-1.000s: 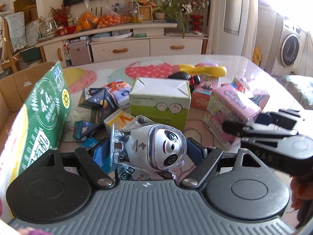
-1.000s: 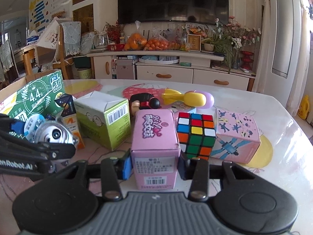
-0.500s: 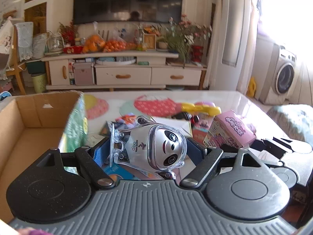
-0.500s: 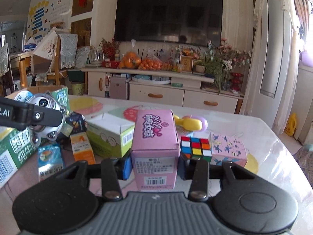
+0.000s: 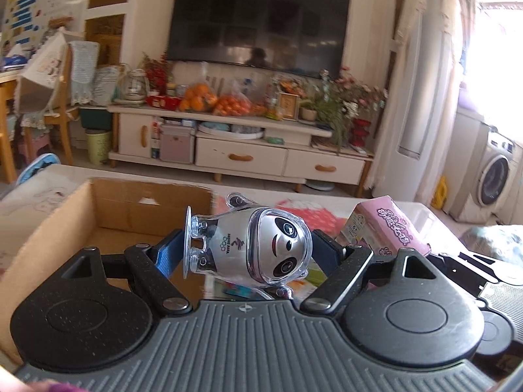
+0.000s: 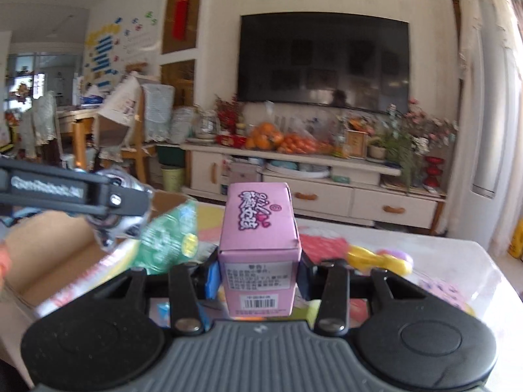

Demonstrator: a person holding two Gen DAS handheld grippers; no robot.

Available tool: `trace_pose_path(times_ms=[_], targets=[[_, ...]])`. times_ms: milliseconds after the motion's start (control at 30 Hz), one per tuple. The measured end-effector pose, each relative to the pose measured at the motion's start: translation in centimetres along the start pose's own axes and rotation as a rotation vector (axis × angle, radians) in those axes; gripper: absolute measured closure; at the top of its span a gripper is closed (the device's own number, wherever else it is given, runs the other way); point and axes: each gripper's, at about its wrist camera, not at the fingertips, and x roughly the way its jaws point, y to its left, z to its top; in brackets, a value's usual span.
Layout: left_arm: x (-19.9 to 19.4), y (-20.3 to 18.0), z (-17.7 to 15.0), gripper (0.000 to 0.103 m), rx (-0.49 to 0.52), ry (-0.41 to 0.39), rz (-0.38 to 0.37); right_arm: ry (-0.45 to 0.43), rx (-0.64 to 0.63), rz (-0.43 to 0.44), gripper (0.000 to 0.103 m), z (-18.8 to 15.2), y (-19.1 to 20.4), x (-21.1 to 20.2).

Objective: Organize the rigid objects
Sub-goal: 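Carry both held objects over the cardboard box and open both tools to drop them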

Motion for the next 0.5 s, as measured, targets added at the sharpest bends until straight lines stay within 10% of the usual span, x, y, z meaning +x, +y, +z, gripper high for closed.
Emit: trace_pose_path(times_ms=[500], targets=[[0.6, 8.3, 0.9, 0.000, -0.163, 0.077, 0.236, 0.003, -0.020, 0.209, 0.060, 2.7, 8.7, 2.3]])
